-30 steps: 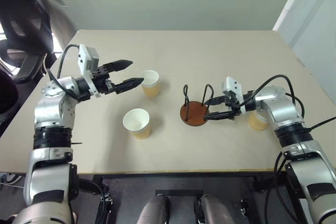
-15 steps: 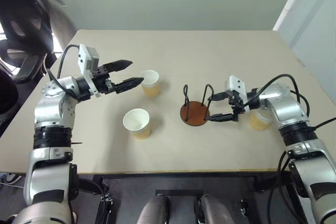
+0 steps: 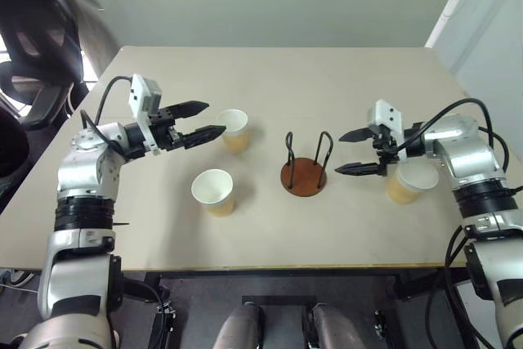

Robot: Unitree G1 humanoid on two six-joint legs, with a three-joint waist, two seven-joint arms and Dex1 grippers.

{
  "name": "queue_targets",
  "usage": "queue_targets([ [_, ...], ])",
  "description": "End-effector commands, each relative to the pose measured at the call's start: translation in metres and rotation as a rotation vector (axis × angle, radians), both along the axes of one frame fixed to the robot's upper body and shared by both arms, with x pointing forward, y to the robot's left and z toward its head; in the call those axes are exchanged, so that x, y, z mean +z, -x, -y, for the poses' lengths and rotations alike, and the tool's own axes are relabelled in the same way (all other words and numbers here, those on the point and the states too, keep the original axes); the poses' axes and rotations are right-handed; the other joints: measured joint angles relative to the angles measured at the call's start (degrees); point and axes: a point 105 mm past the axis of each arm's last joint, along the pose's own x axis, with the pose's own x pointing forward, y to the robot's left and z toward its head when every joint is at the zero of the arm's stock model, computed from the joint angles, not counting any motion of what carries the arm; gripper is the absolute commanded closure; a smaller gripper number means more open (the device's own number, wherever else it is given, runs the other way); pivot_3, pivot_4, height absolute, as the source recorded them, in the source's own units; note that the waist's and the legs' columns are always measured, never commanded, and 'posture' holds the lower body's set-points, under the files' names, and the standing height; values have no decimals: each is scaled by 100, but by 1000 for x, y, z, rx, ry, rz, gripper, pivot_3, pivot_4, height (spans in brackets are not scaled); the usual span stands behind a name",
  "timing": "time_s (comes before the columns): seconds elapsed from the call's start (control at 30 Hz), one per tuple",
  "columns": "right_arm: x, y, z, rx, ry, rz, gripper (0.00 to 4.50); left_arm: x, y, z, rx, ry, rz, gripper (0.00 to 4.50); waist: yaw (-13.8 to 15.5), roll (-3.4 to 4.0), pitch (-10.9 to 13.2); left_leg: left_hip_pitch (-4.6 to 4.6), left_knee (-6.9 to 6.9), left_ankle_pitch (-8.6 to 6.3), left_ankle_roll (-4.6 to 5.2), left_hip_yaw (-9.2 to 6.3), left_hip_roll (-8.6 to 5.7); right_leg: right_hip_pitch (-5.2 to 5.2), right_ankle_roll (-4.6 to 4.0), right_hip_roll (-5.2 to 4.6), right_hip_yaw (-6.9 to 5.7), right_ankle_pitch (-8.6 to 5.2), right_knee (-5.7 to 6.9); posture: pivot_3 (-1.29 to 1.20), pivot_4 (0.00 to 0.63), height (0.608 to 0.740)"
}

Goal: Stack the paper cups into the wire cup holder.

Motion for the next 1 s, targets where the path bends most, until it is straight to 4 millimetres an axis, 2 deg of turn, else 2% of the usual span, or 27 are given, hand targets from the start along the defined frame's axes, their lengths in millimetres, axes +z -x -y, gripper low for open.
queue_targets([
  [0.03,23,1,3,-16,-49,64,37,13,1,1,-4,-13,43,0,-3,0,0,0,0,0,0,0,0,0,0,0,0,0,0,0,150,740],
  [0.23,37,9,8,-36,-54,87,37,15,0,4,-14,-30,81,0,4,0,0,0,0,0,0,0,0,0,0,0,0,0,0,0,150,740],
  [0.37,45,24,18,-48,-40,66,37,14,0,7,-34,-43,83,0,20,0,0,-5,1,2,-2,0,-1,0,1,0,0,0,-5,0,150,740],
  [0.53,42,42,31,-60,23,20,37,14,-1,13,-69,-38,91,0,26,-1,1,-6,1,5,-6,0,0,0,3,0,0,1,-6,0,150,740],
  [0.8,45,55,47,-98,90,3,37,13,3,24,-184,-93,131,0,20,-4,2,-6,2,14,14,2,-1,1,14,0,4,7,-6,0,150,740],
  [1.0,42,64,57,-101,149,-11,37,12,9,25,-279,-153,118,0,19,-5,3,-14,6,21,26,2,-3,1,28,0,10,5,-8,0,150,740],
])
